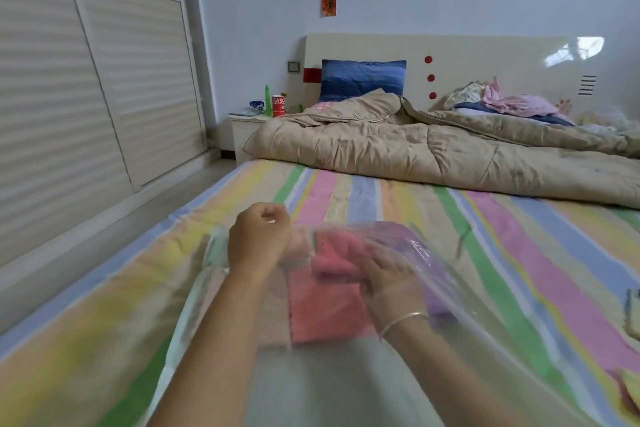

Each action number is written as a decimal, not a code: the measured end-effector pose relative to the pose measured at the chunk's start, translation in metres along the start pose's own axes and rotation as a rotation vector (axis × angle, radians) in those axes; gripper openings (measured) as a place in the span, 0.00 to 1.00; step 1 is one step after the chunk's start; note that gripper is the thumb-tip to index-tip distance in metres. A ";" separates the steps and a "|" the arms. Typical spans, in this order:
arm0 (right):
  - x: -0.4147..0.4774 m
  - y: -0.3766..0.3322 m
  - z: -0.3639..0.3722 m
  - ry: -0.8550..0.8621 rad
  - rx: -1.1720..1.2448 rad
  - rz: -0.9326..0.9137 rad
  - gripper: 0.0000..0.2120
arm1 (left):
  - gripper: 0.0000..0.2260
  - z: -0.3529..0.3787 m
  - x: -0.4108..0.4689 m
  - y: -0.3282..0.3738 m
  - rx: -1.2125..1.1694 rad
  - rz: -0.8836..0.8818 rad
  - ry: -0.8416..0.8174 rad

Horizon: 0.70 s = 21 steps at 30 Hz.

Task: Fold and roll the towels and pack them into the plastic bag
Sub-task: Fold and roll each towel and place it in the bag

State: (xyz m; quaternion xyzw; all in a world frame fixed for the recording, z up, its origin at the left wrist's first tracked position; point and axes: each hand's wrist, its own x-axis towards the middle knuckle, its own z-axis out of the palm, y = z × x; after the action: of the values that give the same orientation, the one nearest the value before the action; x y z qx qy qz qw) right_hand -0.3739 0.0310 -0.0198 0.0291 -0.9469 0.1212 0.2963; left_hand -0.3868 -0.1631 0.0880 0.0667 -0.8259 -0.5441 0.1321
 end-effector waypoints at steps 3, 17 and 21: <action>0.034 0.008 0.024 -0.105 -0.100 -0.138 0.23 | 0.11 0.015 0.033 -0.033 0.109 0.013 0.018; 0.108 0.044 0.099 0.141 0.041 -0.232 0.24 | 0.15 0.063 0.042 -0.126 0.389 0.287 -0.034; 0.110 0.039 0.121 0.118 0.065 -0.170 0.23 | 0.13 0.062 0.045 -0.129 0.385 0.272 -0.024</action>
State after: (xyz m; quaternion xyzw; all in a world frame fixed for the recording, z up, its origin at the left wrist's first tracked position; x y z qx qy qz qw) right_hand -0.5358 0.0407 -0.0616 0.1117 -0.9176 0.1280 0.3594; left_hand -0.4520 -0.1718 -0.0469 -0.0278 -0.9173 -0.3545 0.1794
